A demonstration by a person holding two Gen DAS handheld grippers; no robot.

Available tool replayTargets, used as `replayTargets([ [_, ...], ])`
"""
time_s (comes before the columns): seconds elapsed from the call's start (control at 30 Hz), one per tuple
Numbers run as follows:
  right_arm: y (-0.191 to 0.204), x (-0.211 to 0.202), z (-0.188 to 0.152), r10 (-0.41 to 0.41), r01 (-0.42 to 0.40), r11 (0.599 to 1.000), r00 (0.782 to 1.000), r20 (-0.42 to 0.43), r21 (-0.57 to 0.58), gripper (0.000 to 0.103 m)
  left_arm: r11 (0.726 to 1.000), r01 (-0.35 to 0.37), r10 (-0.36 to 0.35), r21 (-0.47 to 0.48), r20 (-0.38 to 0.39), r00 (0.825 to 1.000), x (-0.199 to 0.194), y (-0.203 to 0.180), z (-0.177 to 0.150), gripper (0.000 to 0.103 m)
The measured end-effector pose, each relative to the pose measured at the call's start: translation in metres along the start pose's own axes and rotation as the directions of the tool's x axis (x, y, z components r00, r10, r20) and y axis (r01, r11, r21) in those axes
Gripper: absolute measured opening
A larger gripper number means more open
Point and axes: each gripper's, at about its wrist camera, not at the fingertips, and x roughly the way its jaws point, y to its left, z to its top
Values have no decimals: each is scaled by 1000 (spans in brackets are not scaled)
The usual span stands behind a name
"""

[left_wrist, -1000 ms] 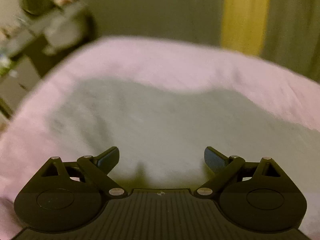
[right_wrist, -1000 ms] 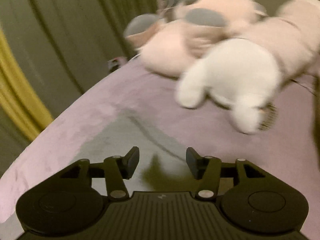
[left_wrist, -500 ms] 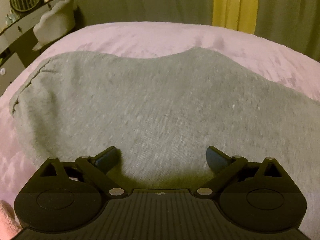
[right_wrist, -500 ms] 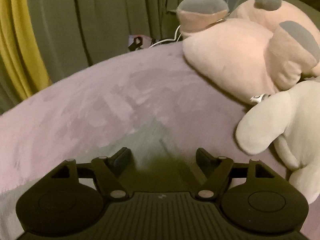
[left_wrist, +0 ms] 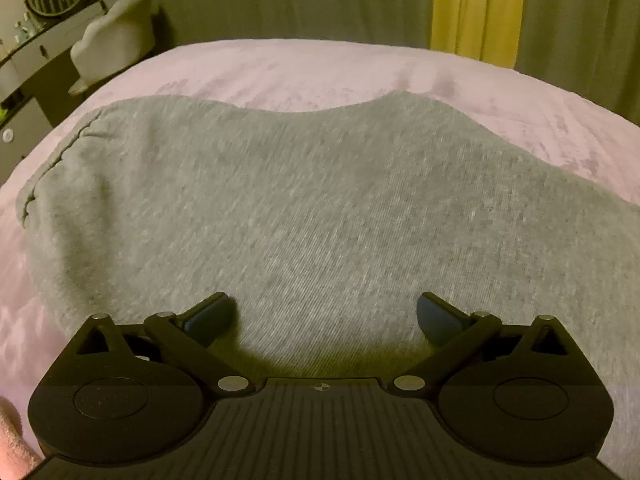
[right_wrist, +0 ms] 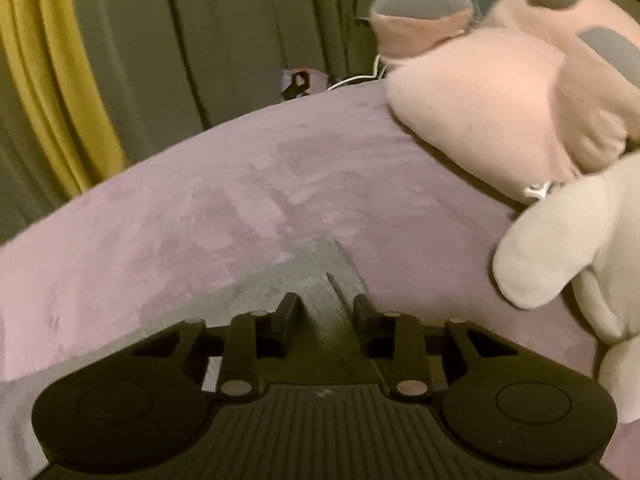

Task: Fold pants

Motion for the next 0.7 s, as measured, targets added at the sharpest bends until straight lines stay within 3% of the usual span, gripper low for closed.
replayTargets([
  [0.1,-1,5,2,18,-18,1000,1000,-10,6,39,1000,-3,3,1,0,1000,1,0,0,103],
  [0.2,-2,12,7,24,-23,999,999,-35,31,39,1000,-3,3,1,0,1000,1,0,-1,103],
  [0.23,-4,11,9,24,-22,998,999,-29,54,33,1000,-3,3,1,0,1000,1,0,-1,103],
  [0.27,-7,6,8,36,-34,996,999,-17,86,16,1000,-3,3,1,0,1000,1,0,0,103],
  [0.33,-17,-3,12,63,-65,980,998,20,190,5,1000,-4,4,1,0,1000,0,0,-1,103],
  [0.43,-36,-18,18,111,-140,937,988,108,319,2,1000,-11,11,6,6,1000,0,-1,-2,103],
  [0.57,-38,-36,24,55,-114,955,976,213,275,0,1000,-18,18,10,10,1000,-1,-3,-2,103],
  [0.7,-44,-27,30,99,-150,943,979,180,298,1,1000,-13,13,4,7,1000,-1,-2,-1,103],
])
